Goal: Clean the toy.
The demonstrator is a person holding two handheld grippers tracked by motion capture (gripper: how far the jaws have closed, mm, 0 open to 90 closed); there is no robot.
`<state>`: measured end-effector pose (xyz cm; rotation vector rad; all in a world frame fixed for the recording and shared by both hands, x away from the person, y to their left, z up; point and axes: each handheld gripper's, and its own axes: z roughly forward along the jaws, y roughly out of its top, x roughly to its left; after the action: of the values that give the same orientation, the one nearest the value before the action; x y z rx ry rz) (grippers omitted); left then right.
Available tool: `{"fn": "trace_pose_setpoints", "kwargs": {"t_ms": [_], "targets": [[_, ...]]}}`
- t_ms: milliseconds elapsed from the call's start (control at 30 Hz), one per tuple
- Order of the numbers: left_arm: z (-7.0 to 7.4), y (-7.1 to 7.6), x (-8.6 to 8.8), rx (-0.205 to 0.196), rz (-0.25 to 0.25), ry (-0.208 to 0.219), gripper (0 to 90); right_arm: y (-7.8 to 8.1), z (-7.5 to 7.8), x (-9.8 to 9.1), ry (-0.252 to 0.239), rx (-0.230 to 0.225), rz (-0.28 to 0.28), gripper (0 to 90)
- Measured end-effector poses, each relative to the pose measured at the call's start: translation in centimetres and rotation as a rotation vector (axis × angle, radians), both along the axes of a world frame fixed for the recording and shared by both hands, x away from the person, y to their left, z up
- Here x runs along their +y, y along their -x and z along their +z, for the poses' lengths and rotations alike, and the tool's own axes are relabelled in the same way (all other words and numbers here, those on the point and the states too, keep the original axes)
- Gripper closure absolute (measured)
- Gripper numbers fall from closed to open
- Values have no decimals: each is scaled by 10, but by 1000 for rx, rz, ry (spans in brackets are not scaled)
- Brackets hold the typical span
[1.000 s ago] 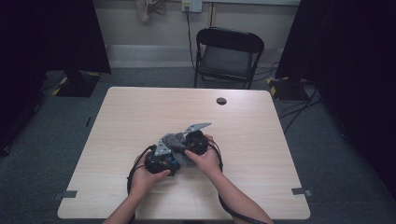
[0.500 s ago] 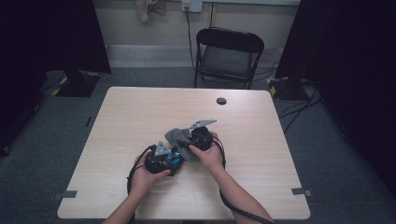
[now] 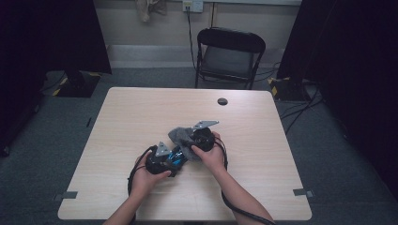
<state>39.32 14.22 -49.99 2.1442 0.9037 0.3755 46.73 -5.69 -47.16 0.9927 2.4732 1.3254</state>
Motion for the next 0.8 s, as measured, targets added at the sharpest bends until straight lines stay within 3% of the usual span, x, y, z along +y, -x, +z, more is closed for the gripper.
{"fn": "trace_pose_setpoints", "kwargs": {"t_ms": [333,800], "targets": [[0,0,0,0,-1,-2,241,-5,-2,-6,-11,4,-29,694],[0,0,0,0,-1,-2,241,-17,-5,-13,14,1,-73,692]]}}
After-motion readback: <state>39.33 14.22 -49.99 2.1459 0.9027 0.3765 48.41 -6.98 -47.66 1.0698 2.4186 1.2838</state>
